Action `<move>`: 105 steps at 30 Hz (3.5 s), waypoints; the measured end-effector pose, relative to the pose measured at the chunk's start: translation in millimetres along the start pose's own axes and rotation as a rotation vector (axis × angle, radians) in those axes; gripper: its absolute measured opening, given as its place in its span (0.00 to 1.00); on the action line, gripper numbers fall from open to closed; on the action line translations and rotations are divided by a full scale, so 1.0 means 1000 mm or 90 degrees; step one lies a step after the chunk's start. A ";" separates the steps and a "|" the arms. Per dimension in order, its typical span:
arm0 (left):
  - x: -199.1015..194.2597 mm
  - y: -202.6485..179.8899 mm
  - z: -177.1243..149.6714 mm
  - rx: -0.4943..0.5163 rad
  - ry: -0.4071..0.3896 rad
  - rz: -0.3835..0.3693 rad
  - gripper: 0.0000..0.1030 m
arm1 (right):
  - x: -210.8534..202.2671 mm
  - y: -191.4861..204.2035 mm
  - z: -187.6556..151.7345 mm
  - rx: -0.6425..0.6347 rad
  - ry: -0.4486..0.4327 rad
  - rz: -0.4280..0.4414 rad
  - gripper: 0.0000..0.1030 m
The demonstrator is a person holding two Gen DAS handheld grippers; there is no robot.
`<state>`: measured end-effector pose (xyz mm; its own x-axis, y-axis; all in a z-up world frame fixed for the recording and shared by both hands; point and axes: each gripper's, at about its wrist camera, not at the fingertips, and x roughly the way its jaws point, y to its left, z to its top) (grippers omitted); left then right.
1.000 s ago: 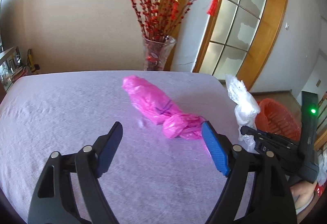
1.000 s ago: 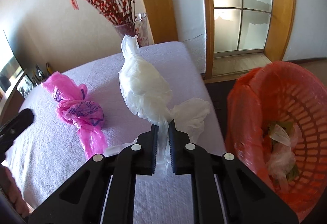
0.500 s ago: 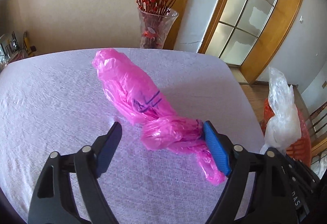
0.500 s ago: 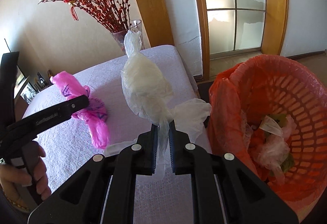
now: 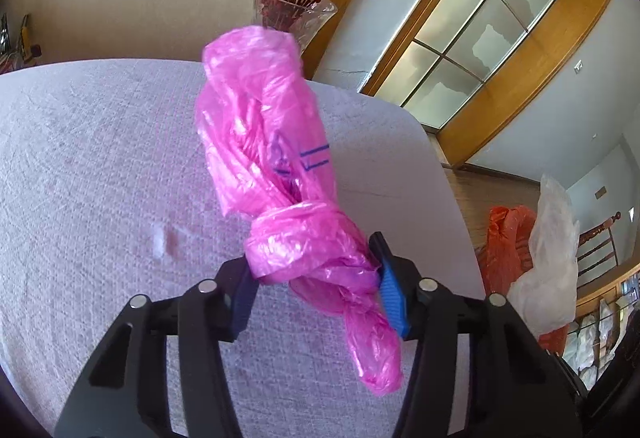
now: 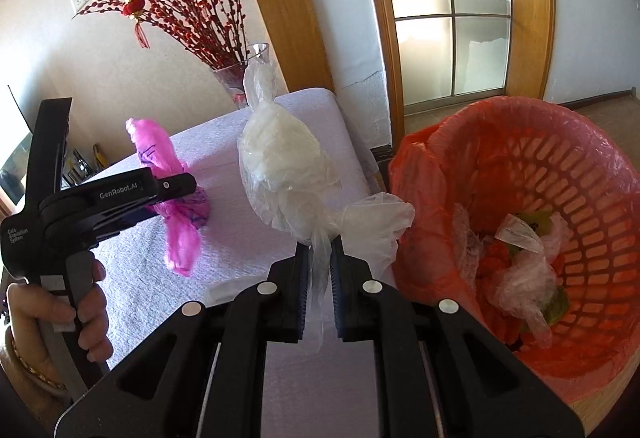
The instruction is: Collect trash
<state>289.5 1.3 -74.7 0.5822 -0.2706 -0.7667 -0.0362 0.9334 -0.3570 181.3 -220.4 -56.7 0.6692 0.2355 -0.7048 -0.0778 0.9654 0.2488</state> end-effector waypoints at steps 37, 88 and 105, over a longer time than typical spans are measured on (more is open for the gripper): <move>-0.065 -0.125 -0.066 0.302 -0.079 -0.020 0.42 | -0.087 -0.063 -0.012 0.109 -0.107 -0.058 0.11; -0.019 -0.191 -0.092 0.332 -0.049 -0.146 0.74 | -0.141 -0.140 -0.024 0.221 -0.211 -0.186 0.90; -0.180 -0.068 -0.136 0.281 -0.340 0.115 0.96 | -0.195 -0.016 -0.071 0.020 -0.321 -0.301 0.98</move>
<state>76.2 -45.8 14.9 0.9204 -0.0560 -0.3871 0.0970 0.9915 0.0872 -0.5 -273.5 29.1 0.8883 -0.2977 -0.3497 0.3231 0.9462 0.0152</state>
